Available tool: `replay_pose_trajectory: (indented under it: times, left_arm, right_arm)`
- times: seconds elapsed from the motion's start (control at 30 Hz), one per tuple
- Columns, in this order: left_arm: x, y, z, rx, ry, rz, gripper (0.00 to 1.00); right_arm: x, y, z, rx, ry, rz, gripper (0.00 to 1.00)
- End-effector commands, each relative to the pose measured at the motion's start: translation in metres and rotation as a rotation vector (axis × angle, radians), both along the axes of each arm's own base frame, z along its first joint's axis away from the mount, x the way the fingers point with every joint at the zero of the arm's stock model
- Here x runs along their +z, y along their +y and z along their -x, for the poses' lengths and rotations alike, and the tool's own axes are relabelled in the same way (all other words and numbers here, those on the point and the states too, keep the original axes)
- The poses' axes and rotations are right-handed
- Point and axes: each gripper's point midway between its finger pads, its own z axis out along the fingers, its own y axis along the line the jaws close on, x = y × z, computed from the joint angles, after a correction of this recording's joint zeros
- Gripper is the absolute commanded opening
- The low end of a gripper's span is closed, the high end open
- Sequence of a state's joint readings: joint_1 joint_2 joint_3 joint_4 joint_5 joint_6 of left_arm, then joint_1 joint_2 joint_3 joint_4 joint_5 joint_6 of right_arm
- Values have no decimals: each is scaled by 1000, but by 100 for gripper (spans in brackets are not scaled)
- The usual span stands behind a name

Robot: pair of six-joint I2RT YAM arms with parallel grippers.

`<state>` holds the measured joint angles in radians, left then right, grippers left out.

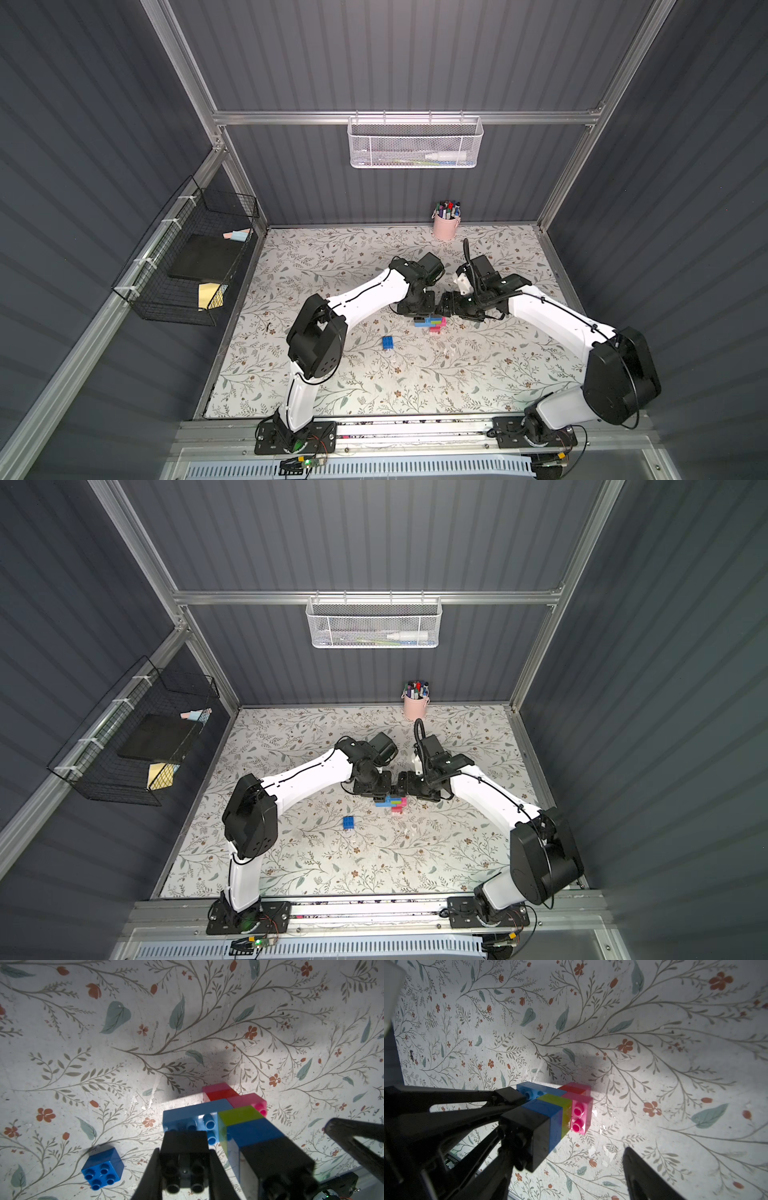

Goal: Assemble the number 4 with lego
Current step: Assemble the lego brick with the lego brick.

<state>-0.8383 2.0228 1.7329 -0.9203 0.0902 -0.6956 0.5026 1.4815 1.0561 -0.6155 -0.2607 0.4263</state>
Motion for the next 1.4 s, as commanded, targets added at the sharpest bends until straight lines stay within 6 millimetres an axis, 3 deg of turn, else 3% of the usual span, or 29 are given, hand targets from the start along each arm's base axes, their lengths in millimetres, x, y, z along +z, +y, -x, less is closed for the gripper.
replay_pose_trajectory:
  times: [0.0, 0.33, 0.67, 1.37]
  left_arm:
    - [2, -2, 0, -16, 0, -10, 2]
    - [0, -5, 1, -27, 8, -23, 2]
    - [-1, 5, 1, 1, 4, -74, 1]
    - [-19, -2, 3, 28, 36, -101, 0]
  right_arm:
    - [-21, -20, 14, -25, 60, 93, 81]
    - [-23, -22, 17, -28, 63, 97, 80]
    - [-27, -24, 19, -33, 64, 98, 80]
    - [-28, -26, 21, -32, 61, 101, 80]
